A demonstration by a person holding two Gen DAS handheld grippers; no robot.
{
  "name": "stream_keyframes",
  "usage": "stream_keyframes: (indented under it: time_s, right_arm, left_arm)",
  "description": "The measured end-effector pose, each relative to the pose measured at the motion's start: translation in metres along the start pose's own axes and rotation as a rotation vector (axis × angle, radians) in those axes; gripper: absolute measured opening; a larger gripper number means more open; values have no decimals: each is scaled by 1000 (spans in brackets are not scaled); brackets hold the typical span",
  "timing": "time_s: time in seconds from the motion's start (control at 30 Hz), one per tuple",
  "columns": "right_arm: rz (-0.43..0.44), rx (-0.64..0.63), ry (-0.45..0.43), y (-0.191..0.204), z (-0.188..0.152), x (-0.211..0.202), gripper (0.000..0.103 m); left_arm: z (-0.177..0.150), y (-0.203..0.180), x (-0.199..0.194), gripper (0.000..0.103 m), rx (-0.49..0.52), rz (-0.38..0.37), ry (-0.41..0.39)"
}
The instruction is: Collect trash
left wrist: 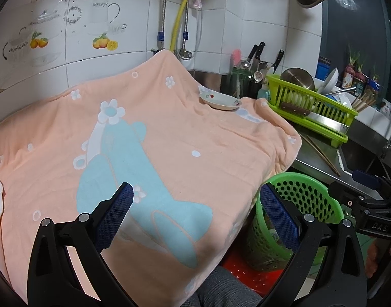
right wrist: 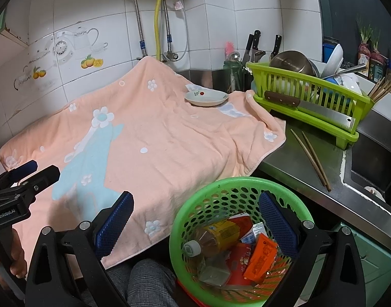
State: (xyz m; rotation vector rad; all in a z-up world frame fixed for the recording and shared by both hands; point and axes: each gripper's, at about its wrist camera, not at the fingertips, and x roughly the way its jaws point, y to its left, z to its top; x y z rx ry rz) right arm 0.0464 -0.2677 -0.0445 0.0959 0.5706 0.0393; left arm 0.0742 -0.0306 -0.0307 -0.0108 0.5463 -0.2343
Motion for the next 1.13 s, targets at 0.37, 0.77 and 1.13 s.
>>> stream_keyframes:
  time_s: [0.37,0.77,1.13]
  right_arm:
    - [0,3,-3,0,-2,-1,95]
    - [4,-2,-1,2,-3,0,95]
    - [12,-4,5,5,-5,4,95]
  left_arm:
    - [0,-6,1,98,13,-2,0]
    - [-1,-7,-1,98,16,2,-11]
    - [0,-3,4,98,4,16,6]
